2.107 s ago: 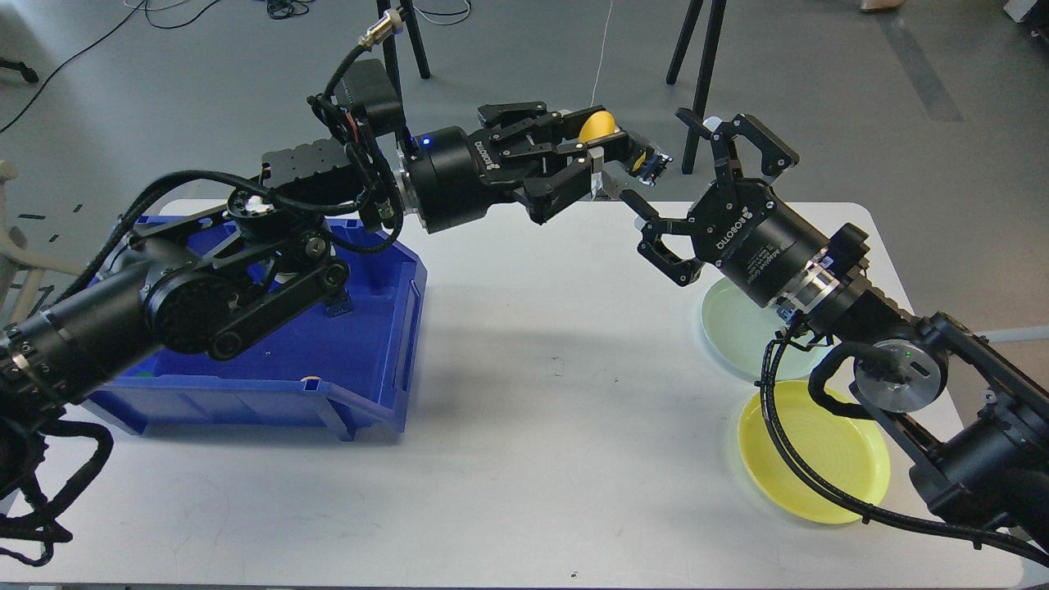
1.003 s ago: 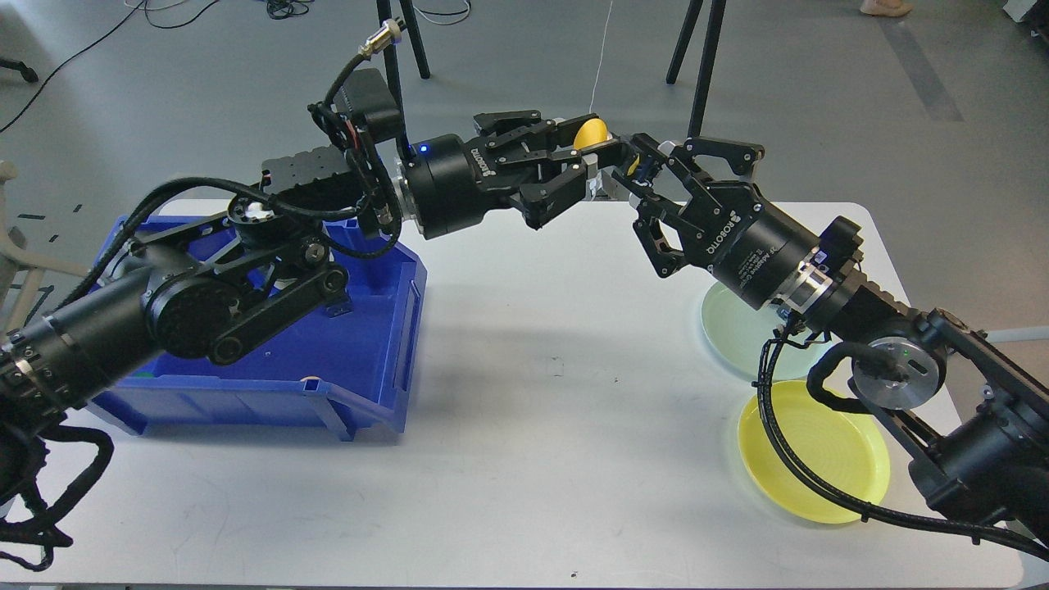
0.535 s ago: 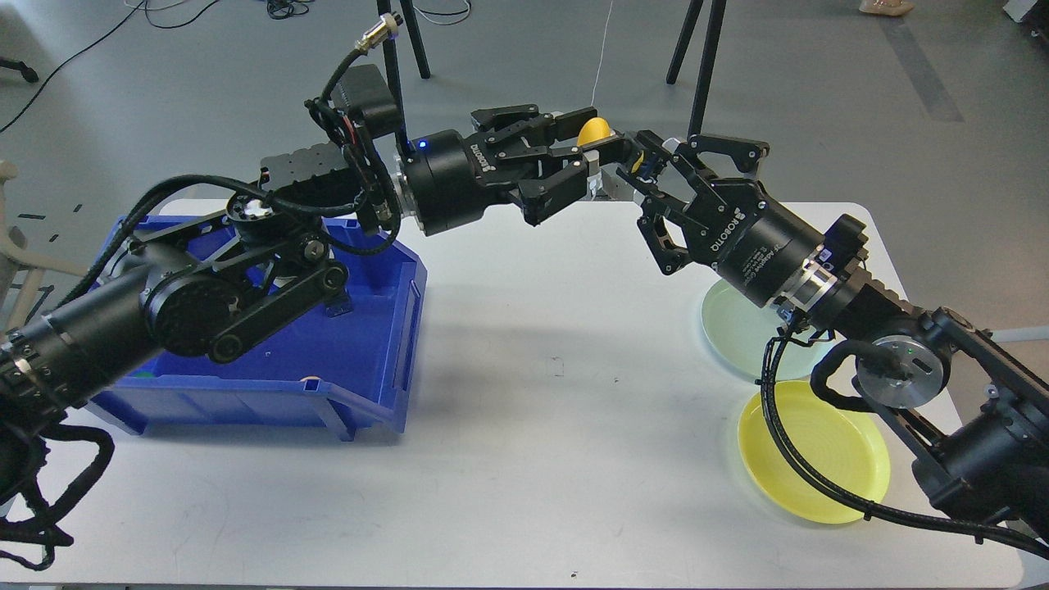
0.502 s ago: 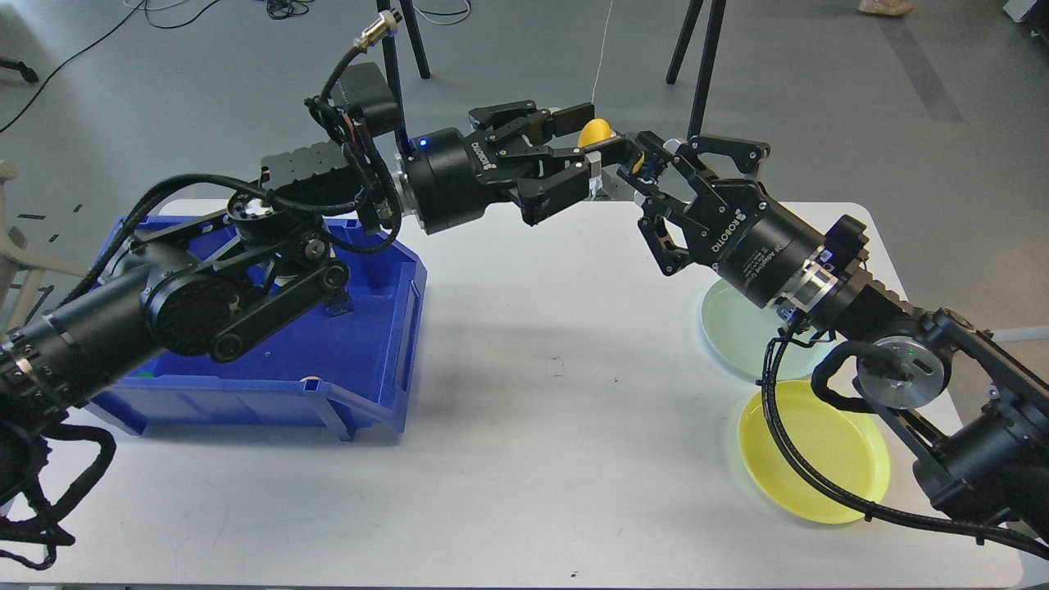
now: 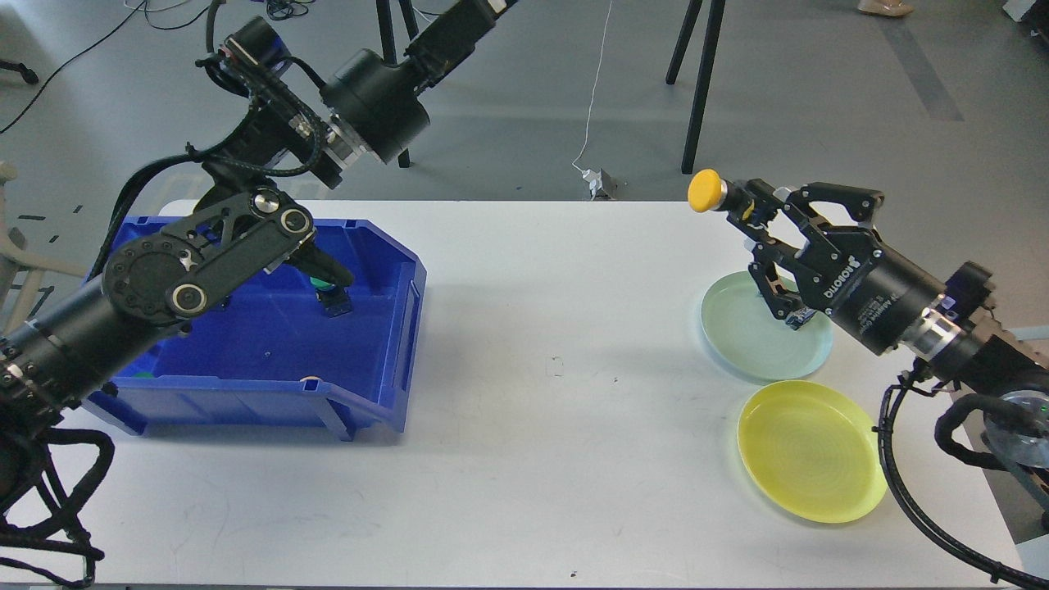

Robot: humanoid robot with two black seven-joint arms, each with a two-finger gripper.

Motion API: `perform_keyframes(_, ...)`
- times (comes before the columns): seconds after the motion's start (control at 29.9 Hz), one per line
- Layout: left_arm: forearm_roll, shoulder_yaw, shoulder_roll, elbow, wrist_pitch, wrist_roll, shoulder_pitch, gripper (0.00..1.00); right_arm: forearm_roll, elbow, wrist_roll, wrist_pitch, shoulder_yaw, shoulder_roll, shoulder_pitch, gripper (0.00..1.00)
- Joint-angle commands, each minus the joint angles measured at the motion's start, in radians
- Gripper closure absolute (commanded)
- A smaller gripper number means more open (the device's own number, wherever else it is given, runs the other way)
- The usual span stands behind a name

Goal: Pass button and place on color plate
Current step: 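Carry the yellow button with the right gripper over the yellow plate, then release the yellow button onto the yellow plate and withdraw right gripper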

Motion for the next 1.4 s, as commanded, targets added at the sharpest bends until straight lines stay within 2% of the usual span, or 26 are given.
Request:
perform_keyframes(0.0, -0.177, -0.013, -0.009, 0.056, 0.004, 0.000, 0.006, 0.00, -0.003, 0.028, -0.004, 0.018, 0.036, -0.112, -0.124, 0.85)
perform_keyframes(0.1, -0.283, -0.033, -0.011, 0.071, 0.002, 0.000, 0.007, 0.00, -0.003, 0.034, 0.001, 0.018, 0.039, -0.189, -0.213, 0.85)
perform_keyframes(0.3, -0.608, -0.050, -0.003, 0.117, -0.027, 0.000, 0.017, 0.00, -0.040, -0.006, 0.001, 0.018, 0.040, -0.203, -0.381, 0.85)
perform_keyframes(0.47, -0.860, -0.059, 0.004, 0.163, -0.145, 0.001, 0.015, 0.00, -0.067, -0.034, 0.001, 0.015, 0.029, -0.191, -0.476, 0.85)
perform_keyframes(0.57, -0.878, -0.073, 0.003, 0.171, -0.173, 0.015, 0.015, 0.00, -0.067, -0.092, 0.001, 0.004, 0.027, -0.167, -0.485, 0.85)
perform_keyframes(0.67, -0.880, -0.079, -0.002, 0.172, -0.173, 0.030, 0.017, 0.00, -0.064, -0.193, -0.009, 0.009, 0.027, -0.089, -0.467, 0.85)
perform_keyframes(0.87, -0.880, -0.079, -0.005, 0.172, -0.163, 0.027, 0.015, 0.00, -0.067, -0.271, -0.012, 0.001, -0.011, -0.012, -0.416, 0.85)
perform_keyframes(0.9, -0.880, -0.079, -0.003, 0.172, -0.166, 0.025, 0.015, 0.00, -0.066, -0.284, -0.012, 0.001, -0.016, -0.004, -0.399, 0.83)
perform_keyframes(0.97, -0.880, -0.079, 0.000, 0.172, -0.168, 0.025, 0.014, 0.00, -0.064, -0.296, -0.013, 0.000, -0.019, 0.007, -0.381, 0.73)
perform_keyframes(1.07, -0.880, -0.079, 0.003, 0.172, -0.168, 0.025, 0.012, 0.00, -0.063, -0.296, -0.013, -0.005, -0.019, 0.008, -0.379, 0.66)
perform_keyframes(1.37, -0.878, -0.078, 0.009, 0.172, -0.163, 0.025, 0.007, 0.00, -0.063, -0.296, -0.012, -0.003, -0.036, 0.008, -0.378, 0.65)
